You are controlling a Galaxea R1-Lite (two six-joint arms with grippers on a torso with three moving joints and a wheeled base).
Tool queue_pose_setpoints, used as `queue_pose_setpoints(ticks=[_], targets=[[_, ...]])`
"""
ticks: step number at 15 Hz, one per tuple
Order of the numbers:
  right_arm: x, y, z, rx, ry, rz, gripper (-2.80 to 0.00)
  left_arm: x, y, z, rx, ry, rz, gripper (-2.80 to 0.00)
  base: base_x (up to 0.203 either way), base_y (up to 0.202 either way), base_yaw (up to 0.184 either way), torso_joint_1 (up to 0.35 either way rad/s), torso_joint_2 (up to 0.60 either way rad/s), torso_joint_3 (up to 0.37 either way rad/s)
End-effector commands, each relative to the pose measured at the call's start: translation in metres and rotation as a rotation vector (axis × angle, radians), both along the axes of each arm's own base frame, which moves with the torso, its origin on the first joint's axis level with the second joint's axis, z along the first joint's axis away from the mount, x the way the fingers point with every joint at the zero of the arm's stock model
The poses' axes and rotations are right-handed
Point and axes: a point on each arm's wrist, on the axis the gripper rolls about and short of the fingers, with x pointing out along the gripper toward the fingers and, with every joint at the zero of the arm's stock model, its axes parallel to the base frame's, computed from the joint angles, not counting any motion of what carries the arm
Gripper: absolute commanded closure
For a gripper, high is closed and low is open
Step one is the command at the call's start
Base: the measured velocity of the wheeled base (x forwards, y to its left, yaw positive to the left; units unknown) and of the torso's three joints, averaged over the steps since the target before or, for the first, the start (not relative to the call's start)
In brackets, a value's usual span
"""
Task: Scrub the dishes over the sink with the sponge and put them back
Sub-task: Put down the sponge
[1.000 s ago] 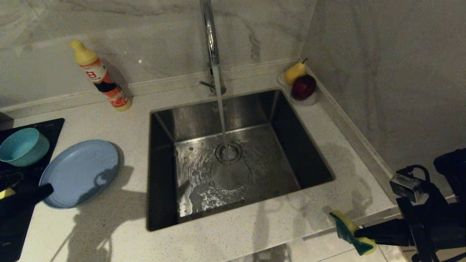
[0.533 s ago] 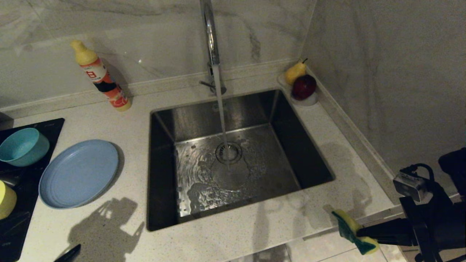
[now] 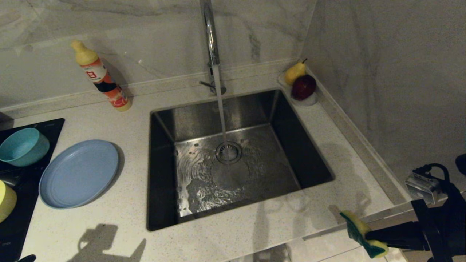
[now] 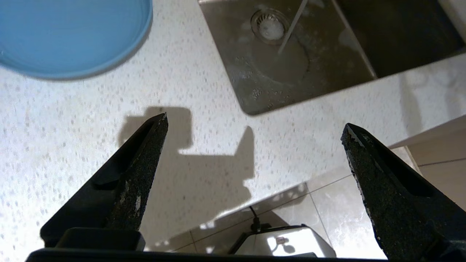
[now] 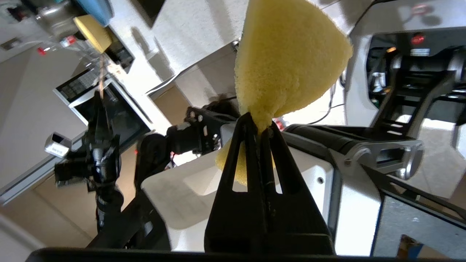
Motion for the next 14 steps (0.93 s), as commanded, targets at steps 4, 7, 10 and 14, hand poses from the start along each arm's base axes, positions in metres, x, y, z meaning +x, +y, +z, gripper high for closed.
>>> queue_pose_setpoints(ticks=[4, 7, 10, 14], targets=[[0.000, 0.000, 0.004, -0.004, -0.018, -0.006, 0.00, -0.005, 0.000, -0.006, 0.155, -0.050, 0.044, -2.80, 0.000, 0.000, 0.000, 0.000, 0.00, 0.000], [0.009, 0.000, 0.002, -0.042, -0.007, -0.035, 0.00, -0.004, 0.002, -0.016, 0.224, -0.018, 0.074, -2.80, 0.000, 0.000, 0.000, 0.000, 0.00, 0.000], [0.015, -0.002, -0.003, -0.092, 0.006, -0.077, 0.00, -0.004, 0.005, -0.033, 0.312, 0.024, 0.121, -2.80, 0.000, 0.000, 0.000, 0.000, 0.00, 0.000], [0.017, -0.007, -0.008, -0.092, 0.023, -0.094, 0.00, -0.008, 0.005, -0.038, 0.270, -0.007, 0.142, -2.80, 0.000, 0.000, 0.000, 0.000, 0.00, 0.000]])
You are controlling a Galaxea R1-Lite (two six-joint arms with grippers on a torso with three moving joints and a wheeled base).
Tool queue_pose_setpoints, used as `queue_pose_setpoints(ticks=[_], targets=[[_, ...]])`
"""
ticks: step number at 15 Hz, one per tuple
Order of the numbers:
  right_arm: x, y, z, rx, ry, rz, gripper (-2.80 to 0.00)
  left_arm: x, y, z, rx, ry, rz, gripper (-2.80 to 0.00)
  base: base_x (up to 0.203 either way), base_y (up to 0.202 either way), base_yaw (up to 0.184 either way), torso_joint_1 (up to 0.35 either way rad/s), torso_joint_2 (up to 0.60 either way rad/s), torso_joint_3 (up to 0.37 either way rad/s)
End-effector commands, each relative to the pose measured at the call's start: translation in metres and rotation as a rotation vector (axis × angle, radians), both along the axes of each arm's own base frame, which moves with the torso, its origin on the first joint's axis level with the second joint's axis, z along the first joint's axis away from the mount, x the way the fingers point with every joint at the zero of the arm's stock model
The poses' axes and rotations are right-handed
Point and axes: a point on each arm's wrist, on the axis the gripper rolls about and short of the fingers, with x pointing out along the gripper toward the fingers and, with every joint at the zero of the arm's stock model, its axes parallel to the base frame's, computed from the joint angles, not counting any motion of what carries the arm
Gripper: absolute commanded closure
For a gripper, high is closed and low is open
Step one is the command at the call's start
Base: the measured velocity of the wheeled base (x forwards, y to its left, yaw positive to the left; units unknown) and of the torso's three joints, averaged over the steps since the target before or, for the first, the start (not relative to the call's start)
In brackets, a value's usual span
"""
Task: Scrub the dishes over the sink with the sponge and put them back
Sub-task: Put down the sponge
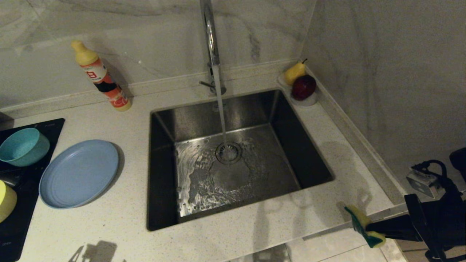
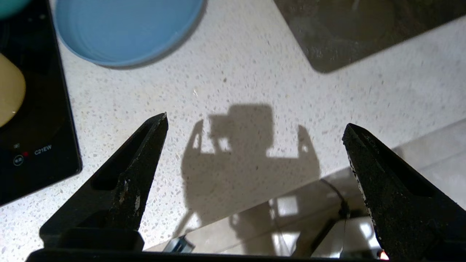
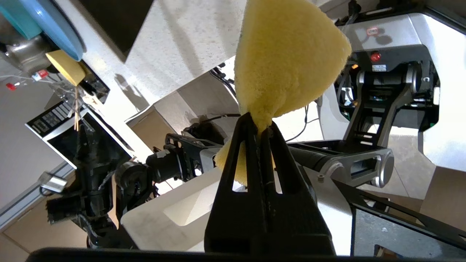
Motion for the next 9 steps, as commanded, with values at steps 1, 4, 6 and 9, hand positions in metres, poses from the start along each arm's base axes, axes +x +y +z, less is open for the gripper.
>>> queue_pose_setpoints(ticks=[1, 4, 6, 9], targets=[[0.0059, -0.0009, -0.0074, 0.000, 0.037, -0.002, 0.00, -0.0018, -0.0001, -0.0057, -0.051, -0.004, 0.009, -2.80, 0.000, 0.000, 0.000, 0.000, 0.00, 0.000], [0.0066, -0.0021, -0.0093, -0.003, 0.046, -0.013, 0.00, -0.0005, -0.0001, -0.0005, -0.058, -0.087, 0.003, -2.80, 0.000, 0.000, 0.000, 0.000, 0.00, 0.000], [0.0046, -0.0046, -0.0098, 0.001, 0.050, -0.029, 0.00, -0.0003, -0.0002, 0.0013, -0.047, -0.113, -0.002, -2.80, 0.000, 0.000, 0.000, 0.000, 0.00, 0.000], [0.0062, -0.0092, -0.0134, 0.002, 0.069, -0.055, 0.00, -0.0003, -0.0004, 0.0004, -0.051, -0.103, -0.011, -2.80, 0.000, 0.000, 0.000, 0.000, 0.00, 0.000]])
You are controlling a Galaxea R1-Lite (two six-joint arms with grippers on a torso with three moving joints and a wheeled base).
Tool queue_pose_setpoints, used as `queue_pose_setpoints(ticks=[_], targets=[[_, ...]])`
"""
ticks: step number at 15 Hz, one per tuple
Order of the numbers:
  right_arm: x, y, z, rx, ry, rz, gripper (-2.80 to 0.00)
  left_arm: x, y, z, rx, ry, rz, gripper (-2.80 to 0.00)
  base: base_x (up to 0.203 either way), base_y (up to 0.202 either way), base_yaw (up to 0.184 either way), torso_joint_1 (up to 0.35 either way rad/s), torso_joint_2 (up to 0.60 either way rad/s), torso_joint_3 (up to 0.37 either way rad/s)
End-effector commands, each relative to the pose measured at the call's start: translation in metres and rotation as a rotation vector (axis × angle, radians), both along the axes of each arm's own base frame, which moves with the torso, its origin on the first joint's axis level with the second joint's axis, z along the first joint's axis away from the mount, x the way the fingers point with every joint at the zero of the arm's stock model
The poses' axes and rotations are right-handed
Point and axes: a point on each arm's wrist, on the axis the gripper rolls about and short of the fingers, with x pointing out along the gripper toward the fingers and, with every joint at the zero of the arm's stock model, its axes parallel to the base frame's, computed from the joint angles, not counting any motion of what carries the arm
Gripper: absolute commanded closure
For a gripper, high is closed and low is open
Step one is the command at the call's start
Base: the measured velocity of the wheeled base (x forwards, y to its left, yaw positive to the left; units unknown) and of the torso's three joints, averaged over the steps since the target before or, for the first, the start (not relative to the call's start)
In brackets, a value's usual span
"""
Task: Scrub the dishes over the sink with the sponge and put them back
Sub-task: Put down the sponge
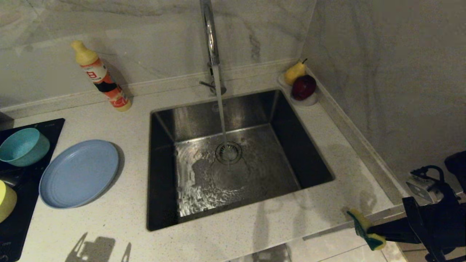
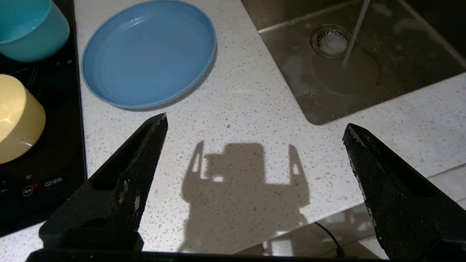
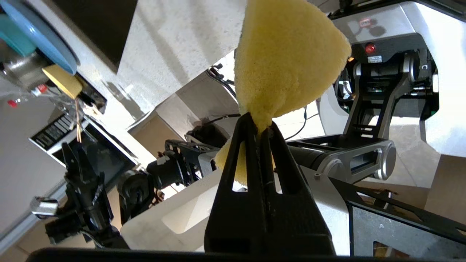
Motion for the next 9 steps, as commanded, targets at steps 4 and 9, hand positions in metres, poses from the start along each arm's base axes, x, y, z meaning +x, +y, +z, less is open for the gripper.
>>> queue_pose_setpoints(ticks=[4, 9], targets=[[0.0005, -0.0058, -0.0052, 0.010, 0.030, -0.032, 0.00, 0.0011, -0.0004, -0.0092, 0.003, 0.020, -0.037, -2.80, 0.000, 0.000, 0.000, 0.000, 0.00, 0.000], [0.0008, -0.0072, -0.0049, 0.009, 0.028, -0.039, 0.00, -0.0015, -0.0005, -0.0123, -0.025, 0.028, -0.085, -2.80, 0.000, 0.000, 0.000, 0.000, 0.00, 0.000]])
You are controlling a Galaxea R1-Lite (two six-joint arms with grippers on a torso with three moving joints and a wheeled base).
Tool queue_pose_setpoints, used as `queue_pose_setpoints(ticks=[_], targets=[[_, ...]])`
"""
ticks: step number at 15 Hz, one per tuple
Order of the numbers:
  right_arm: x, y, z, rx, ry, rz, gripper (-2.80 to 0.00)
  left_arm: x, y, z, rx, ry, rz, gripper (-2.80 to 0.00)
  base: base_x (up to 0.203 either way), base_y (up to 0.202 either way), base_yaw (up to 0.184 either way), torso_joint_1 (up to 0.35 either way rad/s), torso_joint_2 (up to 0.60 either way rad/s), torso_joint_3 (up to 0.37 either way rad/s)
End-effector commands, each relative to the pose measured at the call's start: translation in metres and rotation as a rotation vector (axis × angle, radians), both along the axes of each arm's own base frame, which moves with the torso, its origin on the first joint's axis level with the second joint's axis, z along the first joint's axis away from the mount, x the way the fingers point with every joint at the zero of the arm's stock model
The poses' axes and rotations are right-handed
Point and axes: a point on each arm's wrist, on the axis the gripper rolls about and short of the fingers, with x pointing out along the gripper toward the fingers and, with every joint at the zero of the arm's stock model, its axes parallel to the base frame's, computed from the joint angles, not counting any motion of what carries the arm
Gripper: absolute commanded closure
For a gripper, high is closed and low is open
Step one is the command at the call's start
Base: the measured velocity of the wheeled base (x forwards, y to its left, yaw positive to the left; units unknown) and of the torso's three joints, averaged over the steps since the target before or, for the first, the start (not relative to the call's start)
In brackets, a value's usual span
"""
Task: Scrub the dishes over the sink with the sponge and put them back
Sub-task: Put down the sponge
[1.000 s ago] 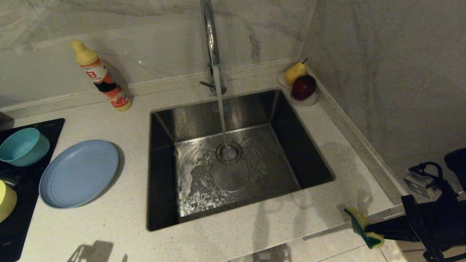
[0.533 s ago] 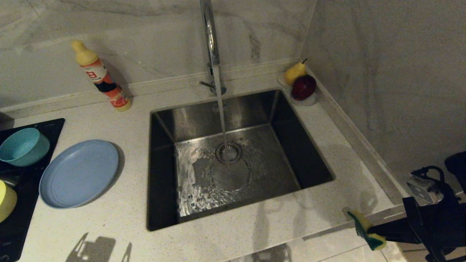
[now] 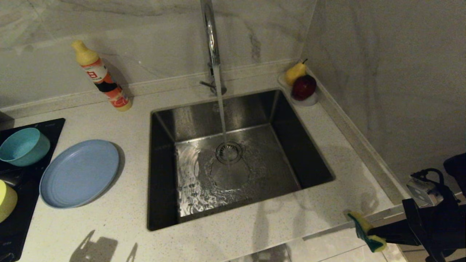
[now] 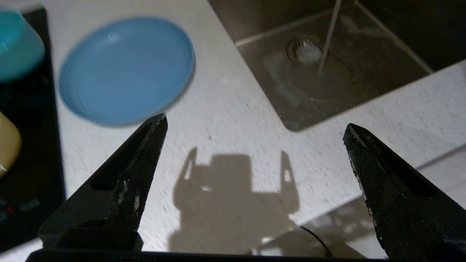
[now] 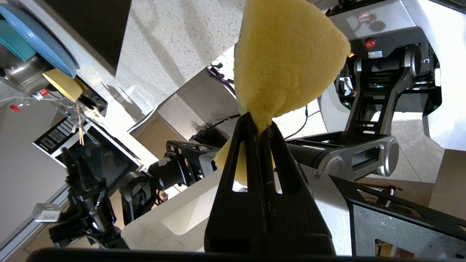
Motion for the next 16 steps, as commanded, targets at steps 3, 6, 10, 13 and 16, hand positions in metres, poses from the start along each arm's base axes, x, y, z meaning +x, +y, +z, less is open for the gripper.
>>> queue_pose_setpoints(ticks=[3, 6, 10, 13, 16], targets=[[0.003, -0.001, -0.002, 0.006, 0.008, 0.002, 0.00, -0.002, 0.000, -0.016, -0.068, 0.063, 0.009, -2.80, 0.000, 0.000, 0.000, 0.000, 0.00, 0.000], [0.005, 0.001, 0.007, 0.047, -0.061, 0.032, 0.00, -0.006, 0.001, -0.018, -0.085, 0.041, 0.025, -2.80, 0.000, 0.000, 0.000, 0.000, 0.00, 0.000], [0.003, 0.001, 0.008, 0.052, -0.080, 0.041, 0.00, -0.018, 0.003, -0.027, -0.110, -0.039, 0.123, -2.80, 0.000, 0.000, 0.000, 0.000, 0.00, 0.000], [0.005, -0.001, 0.006, 0.051, -0.074, 0.034, 0.00, -0.021, 0.004, -0.034, -0.105, -0.025, 0.172, -2.80, 0.000, 0.000, 0.000, 0.000, 0.00, 0.000], [0.010, 0.001, 0.001, 0.065, -0.072, 0.055, 0.00, -0.021, 0.004, -0.034, -0.045, -0.031, 0.149, -2.80, 0.000, 0.000, 0.000, 0.000, 0.00, 0.000]])
